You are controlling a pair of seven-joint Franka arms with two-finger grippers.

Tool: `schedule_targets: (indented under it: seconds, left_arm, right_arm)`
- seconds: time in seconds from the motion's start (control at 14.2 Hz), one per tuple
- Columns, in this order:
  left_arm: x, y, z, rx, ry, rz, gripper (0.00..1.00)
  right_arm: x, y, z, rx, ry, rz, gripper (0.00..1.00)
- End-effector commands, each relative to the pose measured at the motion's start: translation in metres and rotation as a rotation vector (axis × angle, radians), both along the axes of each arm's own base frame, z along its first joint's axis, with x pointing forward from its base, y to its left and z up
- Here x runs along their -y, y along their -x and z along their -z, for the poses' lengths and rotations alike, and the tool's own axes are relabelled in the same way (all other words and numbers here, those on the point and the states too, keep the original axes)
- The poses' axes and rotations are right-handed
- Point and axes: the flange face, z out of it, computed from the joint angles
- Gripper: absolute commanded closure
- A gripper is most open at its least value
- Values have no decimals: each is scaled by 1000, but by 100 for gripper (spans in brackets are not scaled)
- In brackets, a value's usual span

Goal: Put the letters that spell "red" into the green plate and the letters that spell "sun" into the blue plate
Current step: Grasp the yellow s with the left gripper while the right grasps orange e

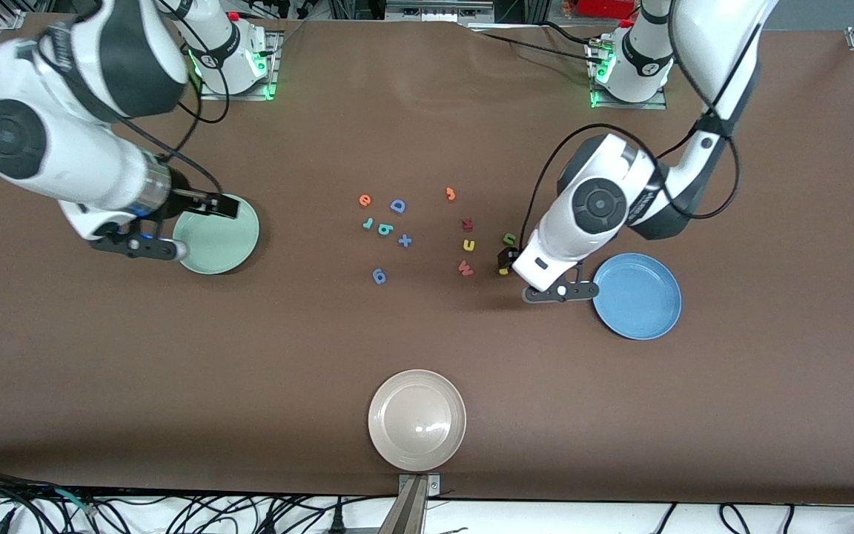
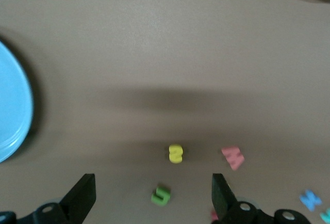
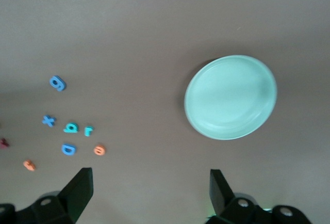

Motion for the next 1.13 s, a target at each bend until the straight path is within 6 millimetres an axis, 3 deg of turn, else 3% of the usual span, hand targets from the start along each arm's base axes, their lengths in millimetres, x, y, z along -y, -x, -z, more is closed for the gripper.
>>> schedule_targets:
  seconds: [0.0, 0.28, 0.56, 0.92, 1.06]
  left_arm:
    - [18, 4, 48, 46, -22, -69, 2]
    - [31, 24, 86, 45, -58, -72, 2]
    - [29, 39, 101, 33, -76, -38, 3]
    - [36, 53, 111, 14, -85, -8, 9]
    - [40, 57, 116, 8, -85, 1, 24]
  right_arm:
    - [-47, 4, 24, -4, 24, 71, 0]
    - [-103, 20, 68, -61, 57, 110, 0]
    - [-159, 49, 120, -99, 123, 122, 1]
    - [-171, 80, 168, -124, 135, 86, 1]
    - [-172, 94, 189, -122, 132, 77, 1]
